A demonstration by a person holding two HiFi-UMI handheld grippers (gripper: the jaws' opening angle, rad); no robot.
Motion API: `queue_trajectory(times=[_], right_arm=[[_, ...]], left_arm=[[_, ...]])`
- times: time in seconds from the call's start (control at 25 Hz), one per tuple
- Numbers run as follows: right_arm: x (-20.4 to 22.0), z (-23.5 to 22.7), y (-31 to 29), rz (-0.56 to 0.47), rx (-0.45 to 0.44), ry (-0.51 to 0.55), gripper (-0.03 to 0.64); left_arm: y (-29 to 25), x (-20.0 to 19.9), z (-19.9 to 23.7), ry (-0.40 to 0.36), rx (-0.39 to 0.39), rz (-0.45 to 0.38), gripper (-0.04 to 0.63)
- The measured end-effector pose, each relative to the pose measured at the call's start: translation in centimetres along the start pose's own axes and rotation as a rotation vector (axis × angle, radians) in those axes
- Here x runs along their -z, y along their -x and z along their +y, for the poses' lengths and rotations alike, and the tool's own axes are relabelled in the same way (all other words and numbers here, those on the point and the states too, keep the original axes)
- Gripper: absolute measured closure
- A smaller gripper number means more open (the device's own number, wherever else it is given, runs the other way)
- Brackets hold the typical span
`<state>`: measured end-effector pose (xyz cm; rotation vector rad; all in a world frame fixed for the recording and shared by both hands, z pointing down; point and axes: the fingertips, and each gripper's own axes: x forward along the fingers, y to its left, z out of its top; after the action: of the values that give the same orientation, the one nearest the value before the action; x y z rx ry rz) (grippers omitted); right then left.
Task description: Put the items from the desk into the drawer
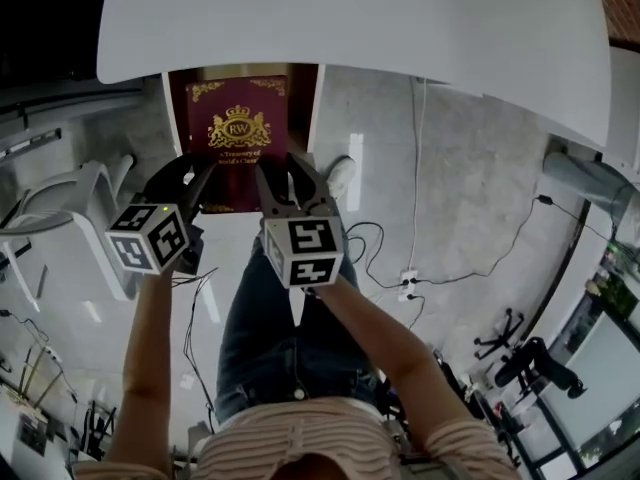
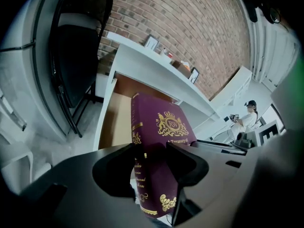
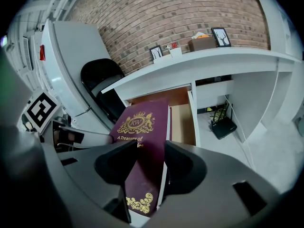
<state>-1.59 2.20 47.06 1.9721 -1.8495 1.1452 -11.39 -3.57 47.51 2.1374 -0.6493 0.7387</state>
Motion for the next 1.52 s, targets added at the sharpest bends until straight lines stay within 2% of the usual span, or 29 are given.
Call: queue_trajectory(times=[0.16, 0.52, 0.8, 1.08, 1.28, 1.52], right_arm=[[1.6, -1.4, -1.6, 0.036, 0.012, -0.014, 0.431], [1.7, -2.3, -4.9, 0.073, 0.023, -0.025, 0.431], [1.0, -3.4, -7.0, 0.068, 0.030, -0.087, 0.431], [0.4, -4.0, -8.2, 0.073, 0.029, -0.110, 0.431], [0.0, -4.4, -9.2, 0.088, 0.043, -0.092, 0.431], [0.0, -4.9, -10.3, 0.079, 0.054, -0.103, 0.431]], left_arm=[[-2.0, 1.0, 0.9, 0.009, -0.006, 0.047, 0.394], [-4.4, 0.3, 3.1, 0.014, -0.031, 0.077, 0.394], [-6.5, -1.2, 4.0, 0.017, -0.027, 0.058, 0.394], [-7.6, -1.7, 4.7, 0.058, -0.029, 0.050, 0.394], [-8.3, -2.1, 5.1, 0.021, -0.050, 0.058, 0.396], [-9.2, -2.5, 5.8, 0.016, -0.062, 0.053, 0.396]])
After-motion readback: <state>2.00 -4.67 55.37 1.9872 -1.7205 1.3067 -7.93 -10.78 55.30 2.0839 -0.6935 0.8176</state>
